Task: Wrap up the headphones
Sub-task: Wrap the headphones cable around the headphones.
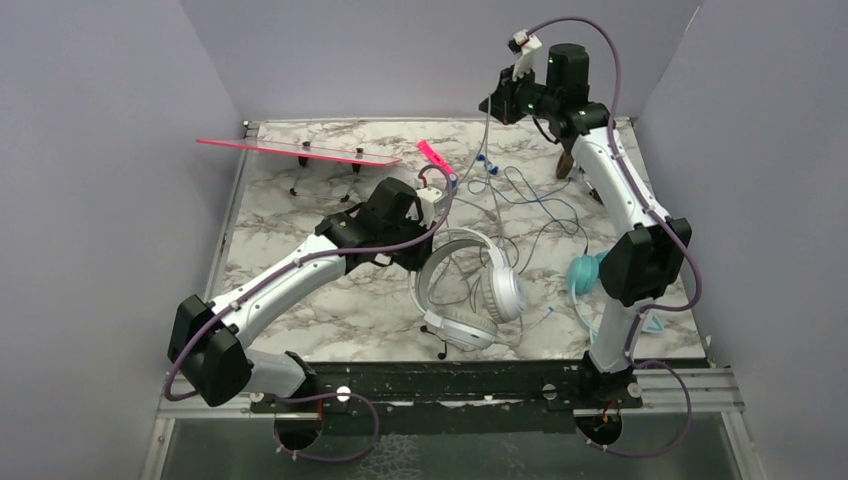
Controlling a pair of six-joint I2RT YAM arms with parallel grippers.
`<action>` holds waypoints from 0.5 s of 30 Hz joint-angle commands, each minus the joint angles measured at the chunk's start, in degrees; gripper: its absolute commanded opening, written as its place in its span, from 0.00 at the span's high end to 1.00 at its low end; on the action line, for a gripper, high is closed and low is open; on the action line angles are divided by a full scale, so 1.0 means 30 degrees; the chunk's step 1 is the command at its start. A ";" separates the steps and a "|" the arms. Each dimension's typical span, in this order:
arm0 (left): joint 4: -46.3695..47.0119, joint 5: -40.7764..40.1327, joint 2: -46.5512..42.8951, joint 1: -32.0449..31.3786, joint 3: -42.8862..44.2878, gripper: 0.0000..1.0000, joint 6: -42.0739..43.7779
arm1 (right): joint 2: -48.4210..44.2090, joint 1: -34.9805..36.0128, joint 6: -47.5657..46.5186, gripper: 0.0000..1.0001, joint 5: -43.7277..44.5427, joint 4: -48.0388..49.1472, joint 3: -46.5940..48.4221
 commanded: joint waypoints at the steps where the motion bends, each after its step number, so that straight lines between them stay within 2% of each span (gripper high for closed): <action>1: 0.4871 -0.0133 -0.2305 -0.0078 -0.1261 1.00 -0.2183 | -0.0422 0.0244 0.0431 1.00 0.0323 -0.0062 -0.1002; 4: 0.6014 0.0262 -0.2931 -0.0102 -0.1351 1.00 -0.2385 | -0.1119 0.0237 0.0912 1.00 0.0295 0.0829 -0.2667; 8: 0.6587 -0.0716 -0.3071 -0.0094 -0.1264 1.00 -0.2718 | -0.1472 0.0236 0.1754 1.00 -0.0225 0.0738 -0.3222; 11: 0.7952 -0.1022 -0.3757 -0.0098 -0.1498 1.00 -0.3119 | -0.2023 0.0216 0.1935 1.00 0.0417 0.0806 -0.4039; 15: 0.9048 -0.4935 -0.5694 -0.0087 -0.1863 1.00 -0.3571 | -0.3054 -0.0056 0.2678 1.00 0.2162 0.0428 -0.5293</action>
